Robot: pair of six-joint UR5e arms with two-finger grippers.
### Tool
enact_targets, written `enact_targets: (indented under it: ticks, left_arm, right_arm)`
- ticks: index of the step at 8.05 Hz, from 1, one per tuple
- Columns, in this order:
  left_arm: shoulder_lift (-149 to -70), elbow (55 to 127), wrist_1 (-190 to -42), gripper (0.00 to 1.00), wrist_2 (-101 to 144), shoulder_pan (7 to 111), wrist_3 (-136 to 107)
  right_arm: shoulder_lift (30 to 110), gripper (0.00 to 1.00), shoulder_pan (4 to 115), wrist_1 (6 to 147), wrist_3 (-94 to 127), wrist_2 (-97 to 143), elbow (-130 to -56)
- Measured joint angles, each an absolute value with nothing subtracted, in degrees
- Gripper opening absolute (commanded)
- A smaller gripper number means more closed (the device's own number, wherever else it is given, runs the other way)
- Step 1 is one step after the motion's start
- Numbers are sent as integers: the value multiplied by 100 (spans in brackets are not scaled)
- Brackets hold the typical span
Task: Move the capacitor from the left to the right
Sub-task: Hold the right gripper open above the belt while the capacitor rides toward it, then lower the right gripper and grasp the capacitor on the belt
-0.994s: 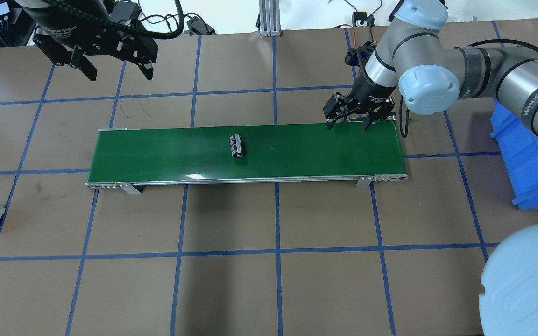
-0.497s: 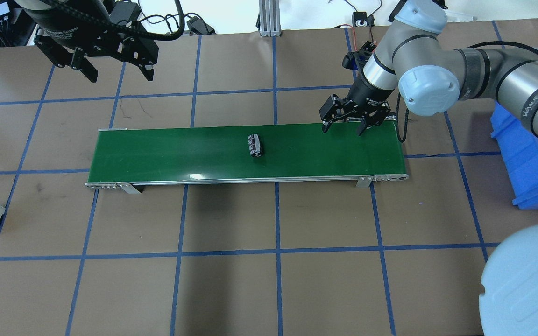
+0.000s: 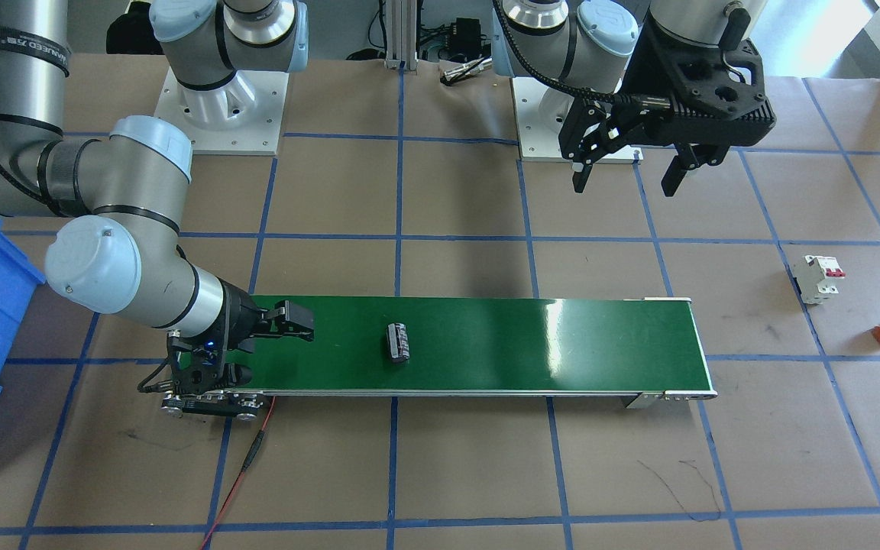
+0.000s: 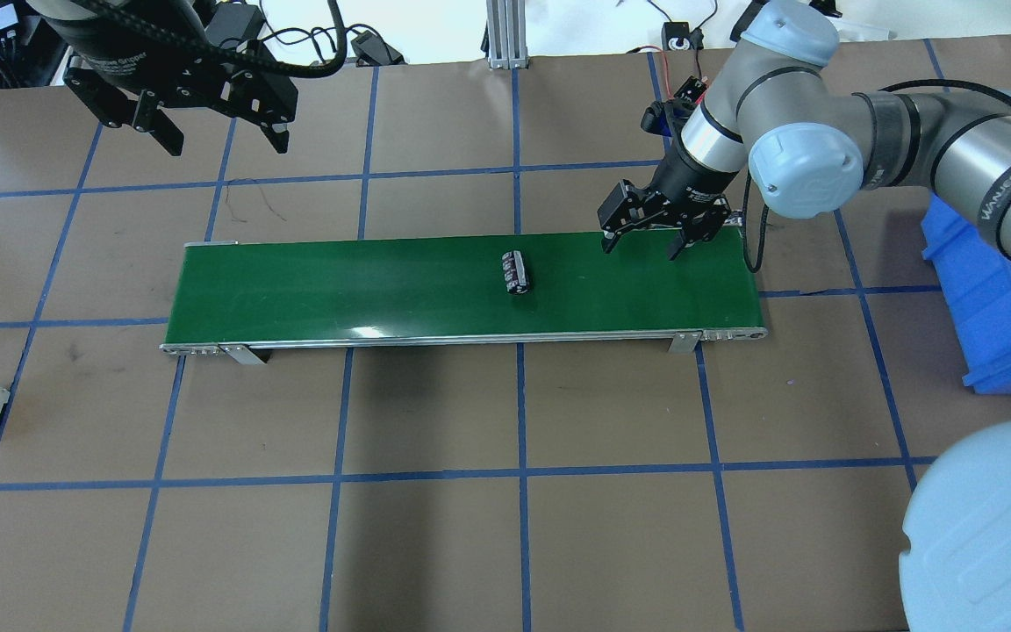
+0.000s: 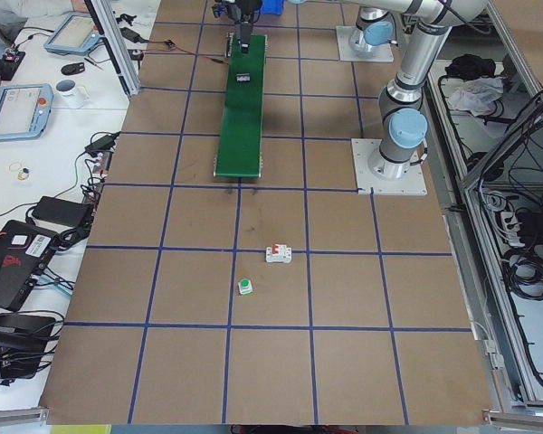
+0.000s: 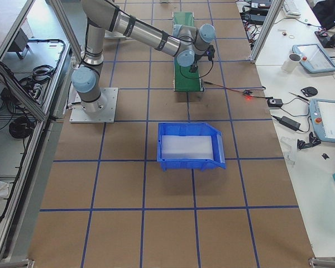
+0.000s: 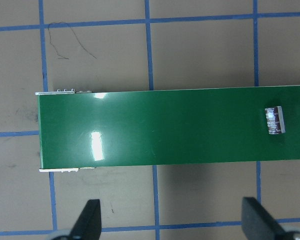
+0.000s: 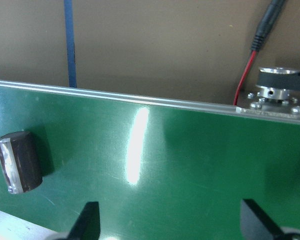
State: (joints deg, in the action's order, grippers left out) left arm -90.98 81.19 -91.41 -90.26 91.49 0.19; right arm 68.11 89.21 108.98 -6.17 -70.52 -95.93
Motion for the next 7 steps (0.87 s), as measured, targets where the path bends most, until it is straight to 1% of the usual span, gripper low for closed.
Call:
enact_targets:
  ticks: [7]
  left_arm:
    - [-9080, 8113, -9141, 100, -9026, 9149, 18]
  right_arm:
    - [6742, 100, 9016, 10890, -157, -6949, -9589]
